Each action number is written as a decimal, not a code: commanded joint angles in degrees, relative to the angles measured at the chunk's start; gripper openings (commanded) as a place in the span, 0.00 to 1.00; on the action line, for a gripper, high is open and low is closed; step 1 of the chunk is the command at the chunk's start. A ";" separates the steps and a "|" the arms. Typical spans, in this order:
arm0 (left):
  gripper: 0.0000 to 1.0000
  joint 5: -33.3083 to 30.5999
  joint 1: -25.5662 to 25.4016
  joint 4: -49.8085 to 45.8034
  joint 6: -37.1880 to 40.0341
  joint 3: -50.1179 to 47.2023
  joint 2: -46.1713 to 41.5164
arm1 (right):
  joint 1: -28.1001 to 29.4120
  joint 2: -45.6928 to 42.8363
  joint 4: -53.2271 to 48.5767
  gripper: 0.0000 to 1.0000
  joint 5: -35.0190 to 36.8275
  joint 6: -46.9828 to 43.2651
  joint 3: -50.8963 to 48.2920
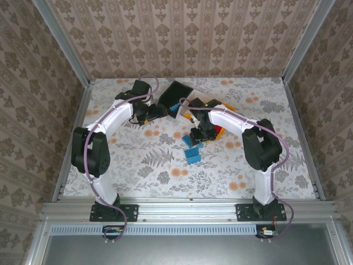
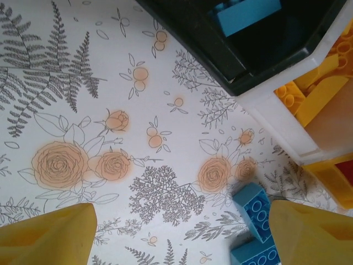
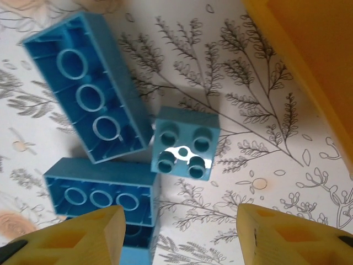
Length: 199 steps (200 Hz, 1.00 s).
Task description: Sort the legos into containers by color
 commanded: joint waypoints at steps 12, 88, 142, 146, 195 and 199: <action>0.83 -0.81 -0.59 0.25 -0.42 -0.31 -3.84 | -0.79 2.46 -0.20 0.55 1.63 -0.33 2.15; 0.84 -0.29 -1.29 -0.05 -1.08 -2.21 -4.78 | -0.90 5.60 2.05 0.53 0.66 0.25 2.19; 0.85 1.18 -1.38 1.00 -1.97 -3.94 -4.68 | -0.90 7.81 3.08 0.52 0.97 0.11 2.46; 0.85 1.29 -1.37 1.08 -2.08 -3.92 -4.57 | -0.90 7.95 3.11 0.52 1.02 0.07 2.62; 0.85 1.93 -1.56 1.36 -2.80 -2.91 -3.56 | -0.99 8.61 2.81 0.40 1.34 -0.06 3.34; 0.85 1.91 -1.56 1.25 -2.79 -2.82 -3.55 | -0.97 8.34 2.84 0.39 1.40 -0.18 3.28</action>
